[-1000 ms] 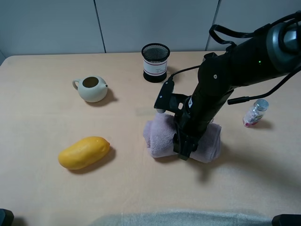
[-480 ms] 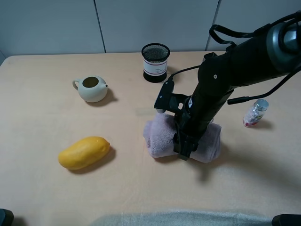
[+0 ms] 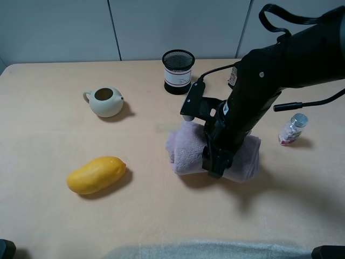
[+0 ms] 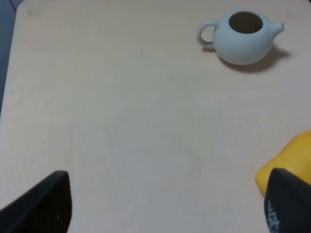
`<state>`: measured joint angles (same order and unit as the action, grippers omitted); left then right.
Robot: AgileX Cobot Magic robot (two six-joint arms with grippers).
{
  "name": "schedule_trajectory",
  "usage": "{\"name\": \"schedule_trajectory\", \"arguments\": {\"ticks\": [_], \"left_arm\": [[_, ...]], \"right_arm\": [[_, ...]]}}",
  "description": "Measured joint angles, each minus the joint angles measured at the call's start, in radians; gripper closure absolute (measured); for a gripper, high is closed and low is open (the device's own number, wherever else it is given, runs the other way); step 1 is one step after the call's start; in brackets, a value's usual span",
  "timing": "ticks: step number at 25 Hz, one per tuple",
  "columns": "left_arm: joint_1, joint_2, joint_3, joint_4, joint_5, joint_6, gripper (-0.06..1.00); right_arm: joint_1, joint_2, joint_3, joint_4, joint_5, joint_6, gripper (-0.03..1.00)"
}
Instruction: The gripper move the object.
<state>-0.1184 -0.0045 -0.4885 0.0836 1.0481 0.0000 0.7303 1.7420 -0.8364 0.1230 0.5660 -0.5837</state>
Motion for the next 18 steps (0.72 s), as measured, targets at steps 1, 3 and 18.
{"name": "schedule_trajectory", "arguments": {"ticks": [1, 3, 18], "left_arm": [[0.000, 0.000, 0.000, 0.000, 0.000, 0.000, 0.15], [0.000, 0.000, 0.000, 0.000, 0.000, 0.000, 0.15], [0.000, 0.000, 0.000, 0.000, 0.000, 0.000, 0.15]], "right_arm": [[0.000, -0.011, 0.000, -0.006, 0.012, 0.009, 0.55], [0.000, -0.026, -0.007, -0.017, 0.046, 0.035, 0.55], [0.000, -0.036, -0.255, -0.038, 0.343, 0.218, 0.55]]}}
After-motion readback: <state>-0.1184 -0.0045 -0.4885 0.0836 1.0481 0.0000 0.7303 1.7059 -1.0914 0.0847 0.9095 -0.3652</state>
